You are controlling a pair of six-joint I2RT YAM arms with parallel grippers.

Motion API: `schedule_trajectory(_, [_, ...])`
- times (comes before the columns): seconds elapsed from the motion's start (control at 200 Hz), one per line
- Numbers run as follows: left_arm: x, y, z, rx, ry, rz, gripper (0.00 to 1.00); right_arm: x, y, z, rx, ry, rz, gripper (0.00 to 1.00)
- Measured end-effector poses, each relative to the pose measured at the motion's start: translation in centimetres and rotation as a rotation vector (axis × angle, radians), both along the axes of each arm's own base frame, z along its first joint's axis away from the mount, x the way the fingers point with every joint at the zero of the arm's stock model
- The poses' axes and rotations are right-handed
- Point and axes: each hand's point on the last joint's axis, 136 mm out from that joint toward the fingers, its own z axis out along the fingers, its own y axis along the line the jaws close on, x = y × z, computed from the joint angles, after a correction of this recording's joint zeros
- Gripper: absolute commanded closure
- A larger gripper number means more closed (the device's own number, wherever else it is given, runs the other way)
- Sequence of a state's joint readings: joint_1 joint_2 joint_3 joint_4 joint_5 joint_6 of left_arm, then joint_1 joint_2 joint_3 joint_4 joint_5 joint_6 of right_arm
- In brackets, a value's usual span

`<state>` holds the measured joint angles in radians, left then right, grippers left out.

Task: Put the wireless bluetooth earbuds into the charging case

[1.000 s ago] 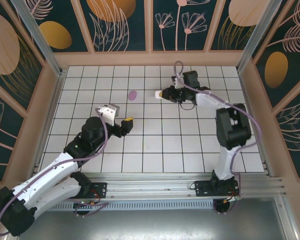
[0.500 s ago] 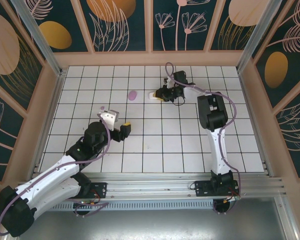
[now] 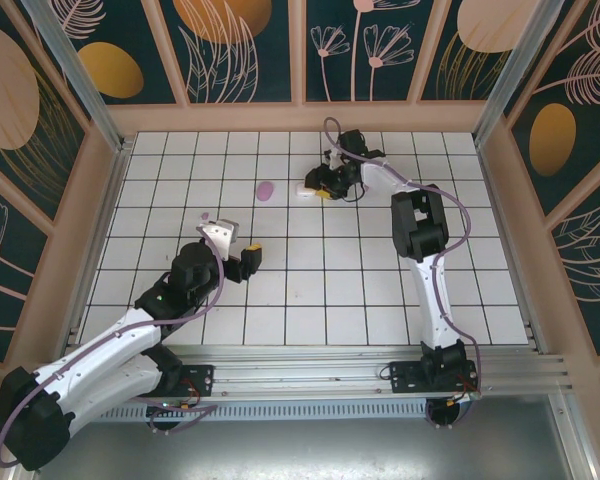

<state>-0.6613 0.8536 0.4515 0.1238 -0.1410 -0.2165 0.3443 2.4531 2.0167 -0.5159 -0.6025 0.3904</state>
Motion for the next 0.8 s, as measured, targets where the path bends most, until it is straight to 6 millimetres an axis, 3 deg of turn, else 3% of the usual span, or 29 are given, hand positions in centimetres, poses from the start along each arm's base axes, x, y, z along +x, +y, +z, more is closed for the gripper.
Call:
schedule_trajectory(0.19, [0.5, 0.3, -0.1, 0.023, 0.023, 0.031, 0.21, -0.1, -1.6, -0.6, -0.108, 0.01, -0.045, 0.46])
schedule_trajectory(0.32, [2.4, -0.1, 0.6, 0.044, 0.064, 0.071, 0.21, -1.1, -3.0, 1.8, -0.155, -0.029, -0.069, 0.46])
schedule_trajectory(0.581, [8.9, -1.5, 2.1, 0.036, 0.138, 0.085, 0.22, -6.3, -5.4, 12.6, -0.104, -0.237, -0.109, 0.46])
schedule_trajectory(0.681, [12.7, -1.5, 1.9, 0.047, 0.183, 0.092, 0.19, -8.6, -6.0, 14.2, -0.078, -0.283, -0.11, 0.46])
schedule_trajectory(0.801, [16.8, -1.1, 1.2, 0.066, 0.212, 0.093, 0.17, -10.8, -6.3, 13.3, -0.077, -0.281, -0.103, 0.46])
